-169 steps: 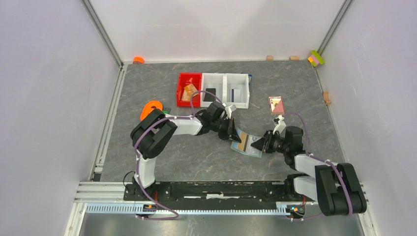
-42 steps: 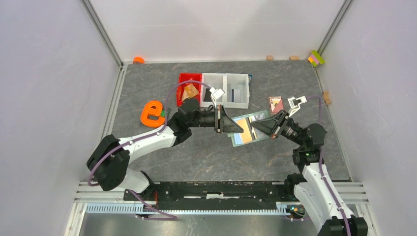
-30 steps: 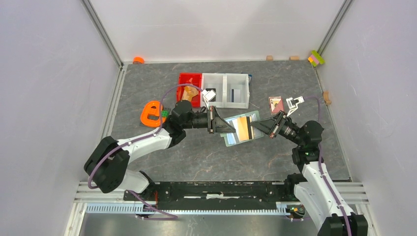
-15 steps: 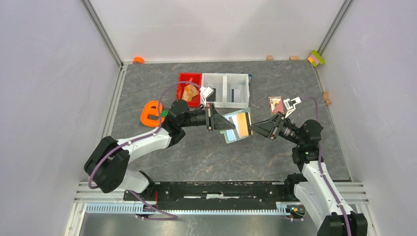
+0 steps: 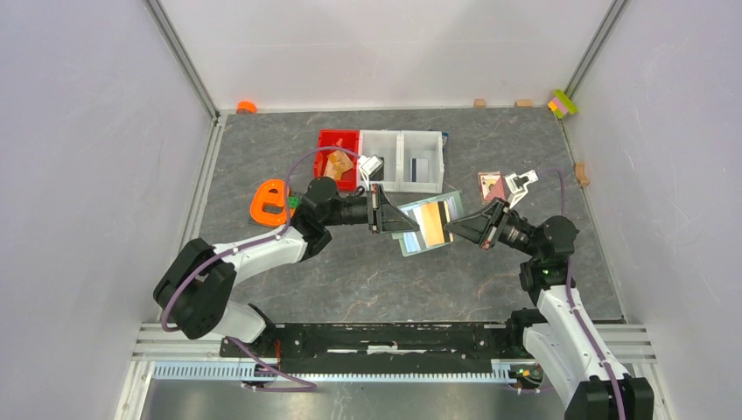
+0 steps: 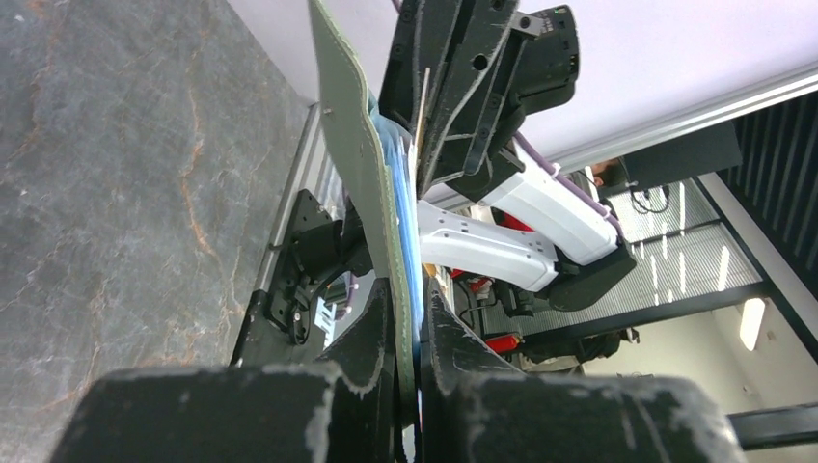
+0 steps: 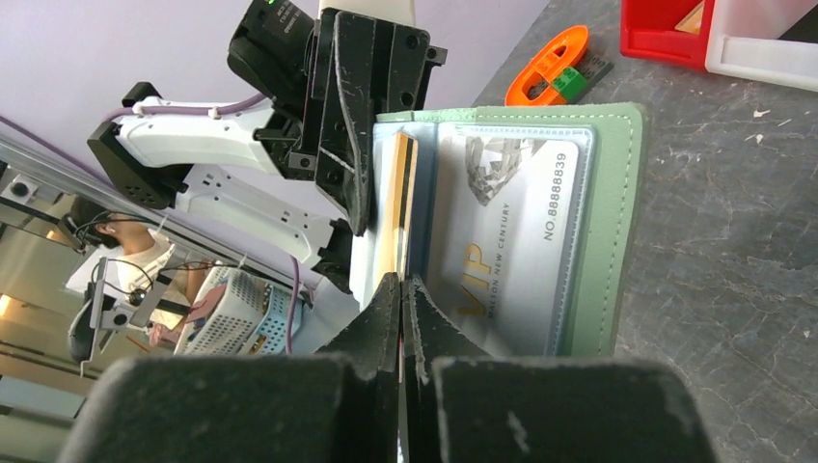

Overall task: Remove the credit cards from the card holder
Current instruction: Remove the credit card from the card holder, then place the credit card in the storage box.

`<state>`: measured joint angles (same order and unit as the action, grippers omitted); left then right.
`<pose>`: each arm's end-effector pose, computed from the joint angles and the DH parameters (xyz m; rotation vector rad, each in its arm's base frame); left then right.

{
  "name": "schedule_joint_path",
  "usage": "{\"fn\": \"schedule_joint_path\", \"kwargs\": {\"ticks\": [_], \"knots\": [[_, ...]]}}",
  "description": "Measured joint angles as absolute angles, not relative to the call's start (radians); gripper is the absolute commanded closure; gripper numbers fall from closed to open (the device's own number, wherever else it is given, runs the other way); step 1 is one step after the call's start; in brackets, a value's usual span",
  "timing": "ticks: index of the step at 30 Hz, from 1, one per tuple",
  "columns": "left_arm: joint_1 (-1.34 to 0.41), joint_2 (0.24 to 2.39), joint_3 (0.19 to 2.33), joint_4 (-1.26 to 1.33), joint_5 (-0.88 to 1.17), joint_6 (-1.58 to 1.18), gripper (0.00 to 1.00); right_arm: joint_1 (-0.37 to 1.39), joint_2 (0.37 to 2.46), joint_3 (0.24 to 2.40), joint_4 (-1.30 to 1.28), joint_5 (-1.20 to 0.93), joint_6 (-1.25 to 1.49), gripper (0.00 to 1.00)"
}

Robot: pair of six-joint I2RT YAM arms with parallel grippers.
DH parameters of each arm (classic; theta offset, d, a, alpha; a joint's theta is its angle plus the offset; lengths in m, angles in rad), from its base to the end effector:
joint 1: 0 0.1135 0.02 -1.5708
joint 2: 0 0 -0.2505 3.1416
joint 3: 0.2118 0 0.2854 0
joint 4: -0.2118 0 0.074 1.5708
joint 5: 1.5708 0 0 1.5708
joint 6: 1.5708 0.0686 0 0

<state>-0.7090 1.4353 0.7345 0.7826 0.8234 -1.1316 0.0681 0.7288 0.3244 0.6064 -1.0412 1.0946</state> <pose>0.2392 -0.2715 0.2375 0.4421 1.8775 -1.9663 0.2152 0.0740 0.2475 -0.1689 1.6960 1.6068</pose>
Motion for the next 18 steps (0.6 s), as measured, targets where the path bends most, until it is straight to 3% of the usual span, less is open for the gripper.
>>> {"fn": "schedule_joint_path", "kwargs": {"ticks": [7,18], "knots": [[-0.688,1.431,0.741,0.609,0.816,-1.058,0.98,0.067,0.759,0.353,0.405,-1.015,0.947,1.0],[-0.497,1.263,0.778,0.036,0.725,-0.812,0.98,0.072,0.86,0.453,0.2,-0.818,0.729,1.0]]}}
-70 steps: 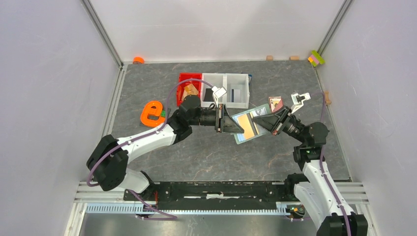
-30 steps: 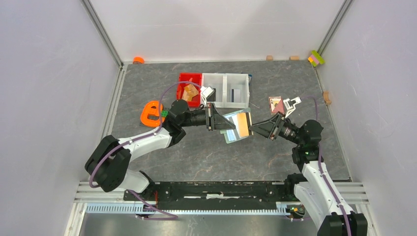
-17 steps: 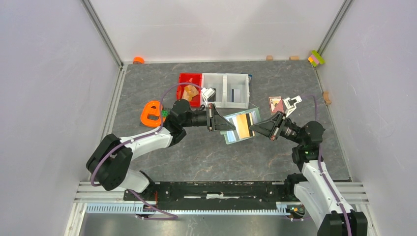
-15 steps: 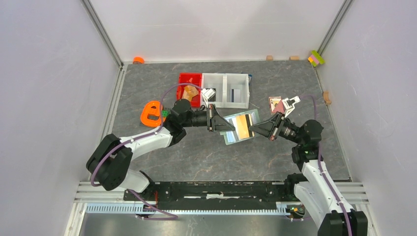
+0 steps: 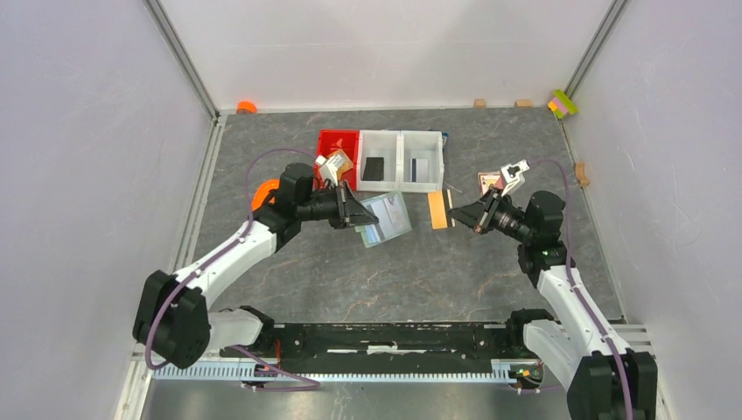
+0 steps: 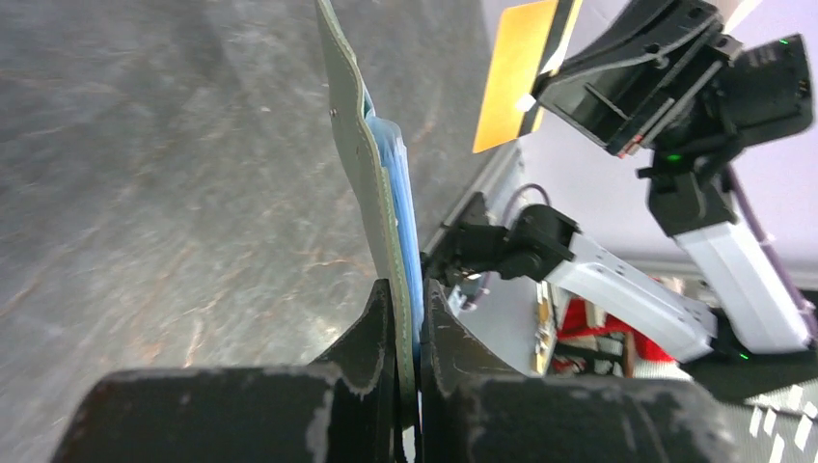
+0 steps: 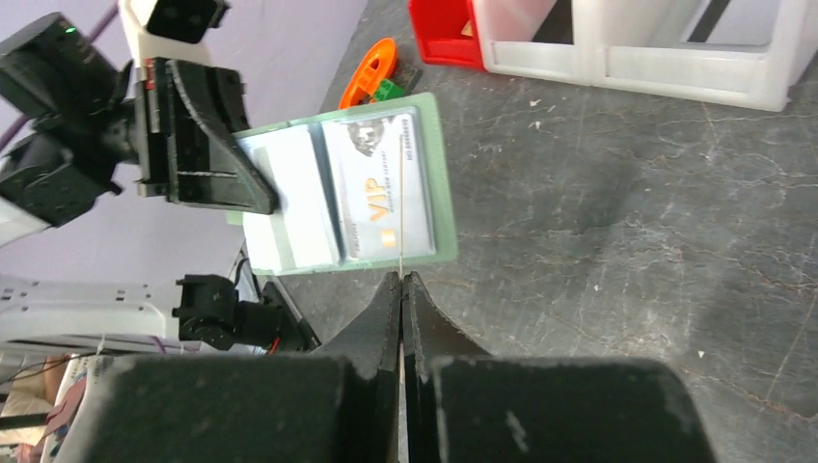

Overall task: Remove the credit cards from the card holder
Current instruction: Place the credit card in the storage box.

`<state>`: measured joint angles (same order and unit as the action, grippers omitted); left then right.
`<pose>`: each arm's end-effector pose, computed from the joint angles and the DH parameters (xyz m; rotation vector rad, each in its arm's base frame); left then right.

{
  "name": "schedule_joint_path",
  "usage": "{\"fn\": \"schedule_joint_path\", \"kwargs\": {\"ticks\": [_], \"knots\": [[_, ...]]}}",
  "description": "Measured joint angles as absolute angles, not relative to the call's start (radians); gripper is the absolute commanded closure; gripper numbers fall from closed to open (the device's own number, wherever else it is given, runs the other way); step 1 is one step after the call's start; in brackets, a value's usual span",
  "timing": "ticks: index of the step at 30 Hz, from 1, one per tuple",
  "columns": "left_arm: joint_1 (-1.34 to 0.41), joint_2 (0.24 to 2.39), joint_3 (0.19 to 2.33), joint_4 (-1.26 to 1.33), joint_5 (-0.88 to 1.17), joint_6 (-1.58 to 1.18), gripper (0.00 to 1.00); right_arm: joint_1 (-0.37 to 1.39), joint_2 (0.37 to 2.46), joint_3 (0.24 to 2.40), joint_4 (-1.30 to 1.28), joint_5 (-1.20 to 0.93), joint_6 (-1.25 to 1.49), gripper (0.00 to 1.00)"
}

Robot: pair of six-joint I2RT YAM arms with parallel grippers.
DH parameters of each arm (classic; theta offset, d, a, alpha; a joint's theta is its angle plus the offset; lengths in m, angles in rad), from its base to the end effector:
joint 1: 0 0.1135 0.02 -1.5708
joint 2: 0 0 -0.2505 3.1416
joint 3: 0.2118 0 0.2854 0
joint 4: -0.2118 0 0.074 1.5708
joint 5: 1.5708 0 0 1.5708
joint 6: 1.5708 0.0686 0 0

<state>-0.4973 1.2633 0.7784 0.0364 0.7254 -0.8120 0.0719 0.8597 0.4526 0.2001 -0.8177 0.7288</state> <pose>0.2700 -0.1984 0.2209 0.1735 2.2538 -1.5034 0.2506 0.0682 0.2231 -0.0185 1.8994 1.2819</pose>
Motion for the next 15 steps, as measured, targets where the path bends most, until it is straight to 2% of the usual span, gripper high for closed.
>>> {"fn": "schedule_joint_path", "kwargs": {"ticks": [5,15], "knots": [[-0.454,1.199,0.834,-0.195,0.616,-0.707,0.98,0.125,0.949,0.465,0.234,-0.739,0.735,1.0],[-0.375,1.094,0.904,-0.476,0.445,-0.596,0.98,0.367,1.167,0.546,0.381,-0.548,0.792,1.0]]}}
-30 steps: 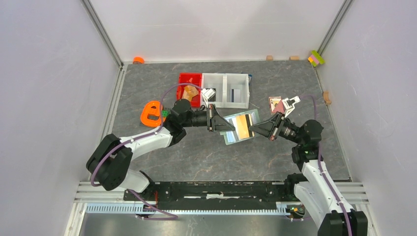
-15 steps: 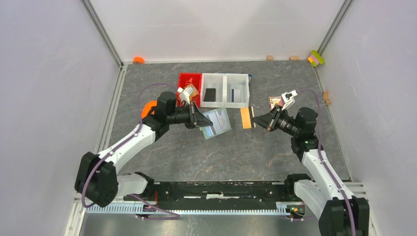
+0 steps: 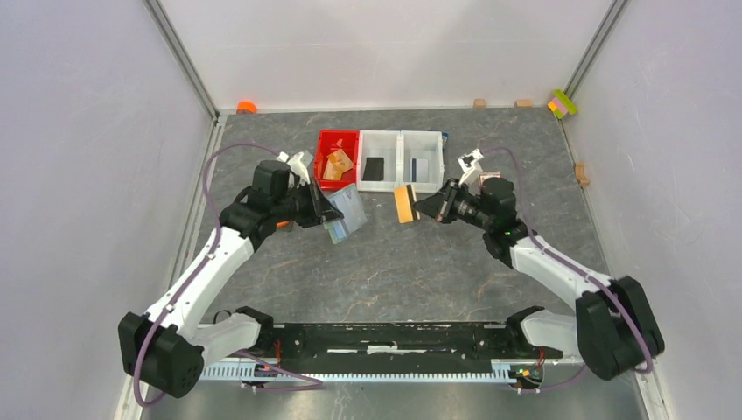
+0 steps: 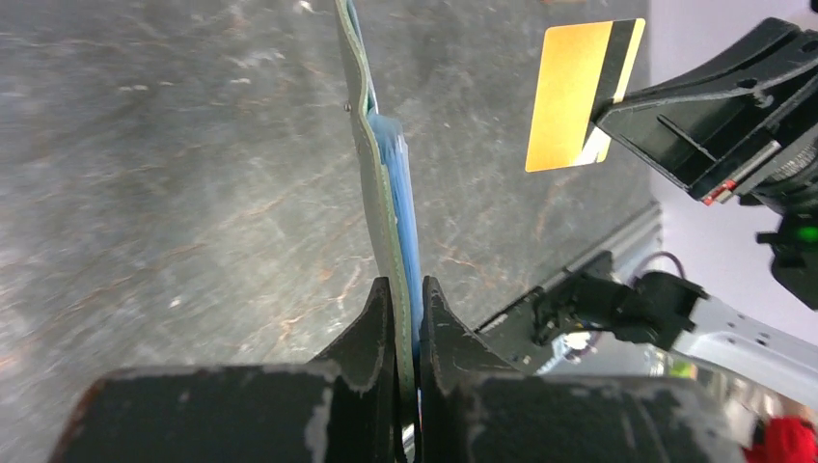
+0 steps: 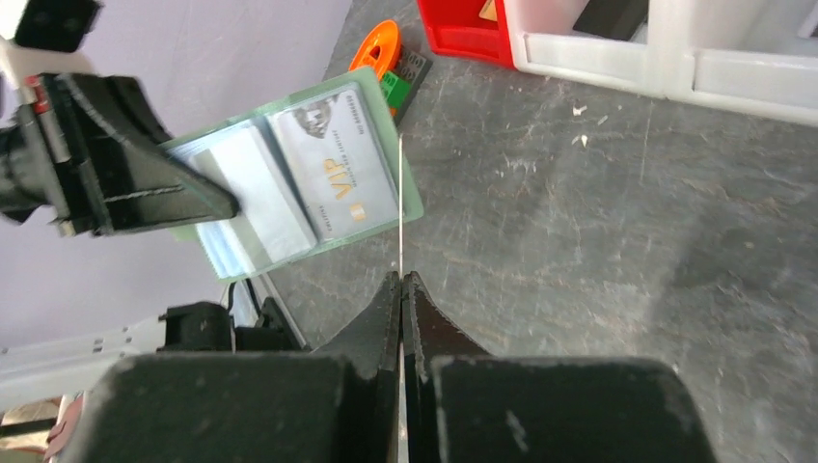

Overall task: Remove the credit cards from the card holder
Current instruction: Place the credit card in the storage box.

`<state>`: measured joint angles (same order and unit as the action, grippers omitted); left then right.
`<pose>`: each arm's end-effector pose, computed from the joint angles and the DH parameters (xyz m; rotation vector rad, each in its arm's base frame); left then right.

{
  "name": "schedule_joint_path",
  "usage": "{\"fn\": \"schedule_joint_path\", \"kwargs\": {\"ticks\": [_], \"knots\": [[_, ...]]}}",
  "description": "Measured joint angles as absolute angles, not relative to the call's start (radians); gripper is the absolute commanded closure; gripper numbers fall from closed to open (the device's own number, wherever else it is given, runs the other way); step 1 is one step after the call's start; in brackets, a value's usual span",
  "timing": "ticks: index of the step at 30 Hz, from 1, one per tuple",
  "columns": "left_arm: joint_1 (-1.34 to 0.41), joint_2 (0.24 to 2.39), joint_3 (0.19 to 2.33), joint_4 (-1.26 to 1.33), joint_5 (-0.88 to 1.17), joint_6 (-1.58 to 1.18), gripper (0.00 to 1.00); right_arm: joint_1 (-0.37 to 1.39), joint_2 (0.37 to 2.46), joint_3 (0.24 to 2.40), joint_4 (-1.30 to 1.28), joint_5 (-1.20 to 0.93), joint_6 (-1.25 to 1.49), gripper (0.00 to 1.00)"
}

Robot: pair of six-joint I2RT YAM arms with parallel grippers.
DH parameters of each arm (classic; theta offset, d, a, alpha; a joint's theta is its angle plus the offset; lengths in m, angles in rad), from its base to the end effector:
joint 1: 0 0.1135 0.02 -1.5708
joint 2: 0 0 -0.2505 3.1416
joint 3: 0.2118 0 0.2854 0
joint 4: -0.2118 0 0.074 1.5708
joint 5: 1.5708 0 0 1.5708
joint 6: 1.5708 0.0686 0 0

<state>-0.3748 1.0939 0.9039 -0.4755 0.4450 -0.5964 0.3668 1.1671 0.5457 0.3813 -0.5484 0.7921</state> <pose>0.2658 -0.1363 0.2583 -0.0028 2.3605 -1.0021 0.2785 0.1453 0.1987 -0.0091 1.9798 1.2857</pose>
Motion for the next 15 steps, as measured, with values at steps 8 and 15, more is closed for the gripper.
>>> {"fn": "schedule_joint_path", "kwargs": {"ticks": [8,15], "knots": [[-0.366,0.976,1.007,-0.684,0.093,-0.523,0.98,0.591,1.423,0.768,0.414,-0.313,0.785,1.0],[-0.364,0.905,1.023,-0.775,-0.123,-0.476,0.98,0.692,1.721,1.079,0.435,-0.22,0.771,1.0]]}}
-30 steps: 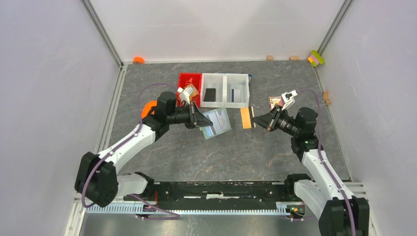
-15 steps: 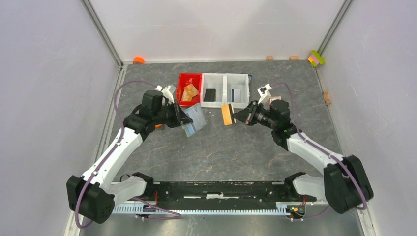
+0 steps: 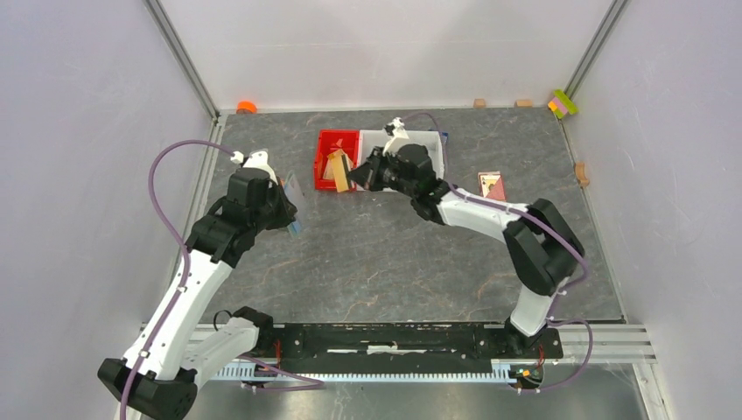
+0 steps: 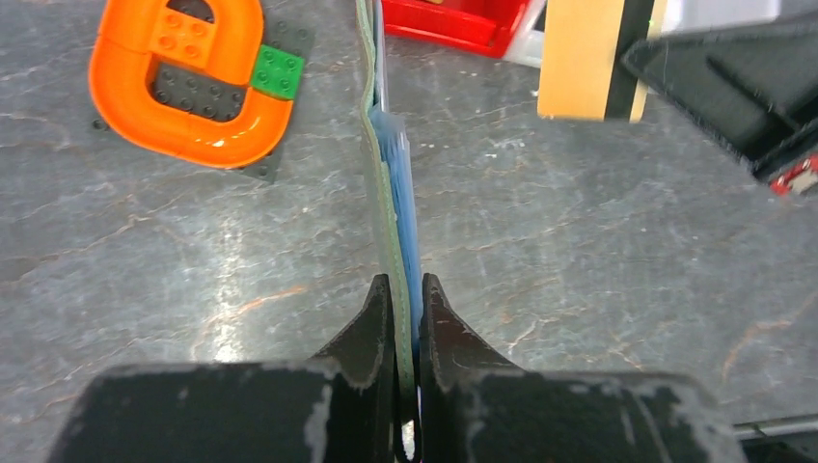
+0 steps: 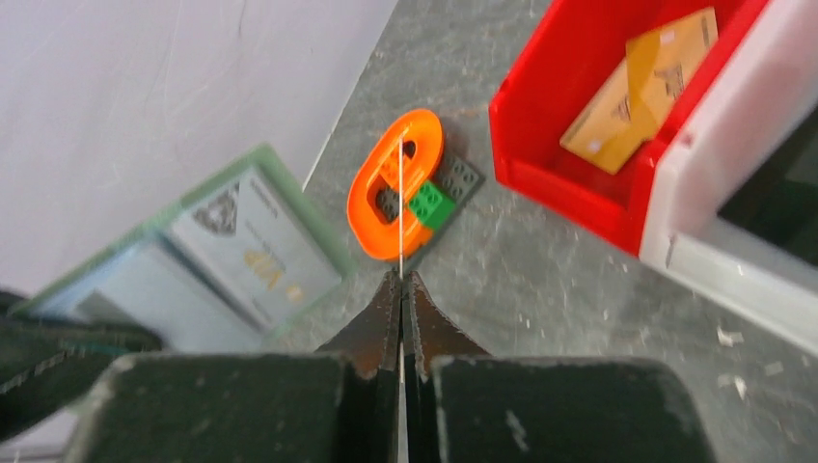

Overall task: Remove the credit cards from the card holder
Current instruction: Place the credit card in the storage box.

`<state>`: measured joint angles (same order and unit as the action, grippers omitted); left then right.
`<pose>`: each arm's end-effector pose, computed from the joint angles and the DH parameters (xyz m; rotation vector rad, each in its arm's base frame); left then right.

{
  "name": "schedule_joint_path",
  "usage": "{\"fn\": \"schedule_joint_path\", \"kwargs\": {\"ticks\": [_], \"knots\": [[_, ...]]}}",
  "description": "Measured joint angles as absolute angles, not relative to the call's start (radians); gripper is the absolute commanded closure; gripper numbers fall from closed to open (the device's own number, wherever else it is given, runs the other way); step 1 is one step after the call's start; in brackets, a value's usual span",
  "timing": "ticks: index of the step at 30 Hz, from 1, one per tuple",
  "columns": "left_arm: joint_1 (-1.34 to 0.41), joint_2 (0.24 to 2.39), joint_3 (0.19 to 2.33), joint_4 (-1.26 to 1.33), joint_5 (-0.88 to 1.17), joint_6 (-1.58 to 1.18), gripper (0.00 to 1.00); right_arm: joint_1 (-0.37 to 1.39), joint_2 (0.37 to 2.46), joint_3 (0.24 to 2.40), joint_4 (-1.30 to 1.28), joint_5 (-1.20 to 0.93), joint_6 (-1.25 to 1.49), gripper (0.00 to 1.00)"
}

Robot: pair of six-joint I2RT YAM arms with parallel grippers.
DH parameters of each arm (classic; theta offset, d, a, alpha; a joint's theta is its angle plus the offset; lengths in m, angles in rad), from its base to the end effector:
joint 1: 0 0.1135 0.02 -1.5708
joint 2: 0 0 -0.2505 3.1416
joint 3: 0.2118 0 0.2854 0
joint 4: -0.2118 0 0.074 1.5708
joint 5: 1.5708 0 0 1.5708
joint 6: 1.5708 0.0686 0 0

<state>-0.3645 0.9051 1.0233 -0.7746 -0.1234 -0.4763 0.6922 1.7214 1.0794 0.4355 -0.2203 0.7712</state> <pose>0.2346 -0.0805 0.3163 -0.1931 2.2325 -0.3234 0.3407 0.3019 0.2132 -0.0977 1.9488 1.2146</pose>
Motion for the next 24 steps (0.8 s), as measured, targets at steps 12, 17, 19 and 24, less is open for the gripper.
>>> {"fn": "schedule_joint_path", "kwargs": {"ticks": [12,17,19,24], "knots": [[-0.364,0.91,1.015,-0.814,-0.18,-0.439,0.98,0.721,2.053,1.447,0.415,-0.078,0.731,1.0],[-0.364,0.91,0.987,-0.813,-0.173,-0.437,0.98,0.721,2.163,1.557,0.376,-0.023,0.706,1.0],[-0.364,0.91,0.979,-0.813,-0.172,-0.437,0.98,0.721,2.188,1.575,0.368,-0.005,0.699,1.0],[-0.364,0.91,0.975,-0.81,-0.165,-0.436,0.98,0.721,2.256,1.626,0.363,0.039,0.686,0.98]]}}
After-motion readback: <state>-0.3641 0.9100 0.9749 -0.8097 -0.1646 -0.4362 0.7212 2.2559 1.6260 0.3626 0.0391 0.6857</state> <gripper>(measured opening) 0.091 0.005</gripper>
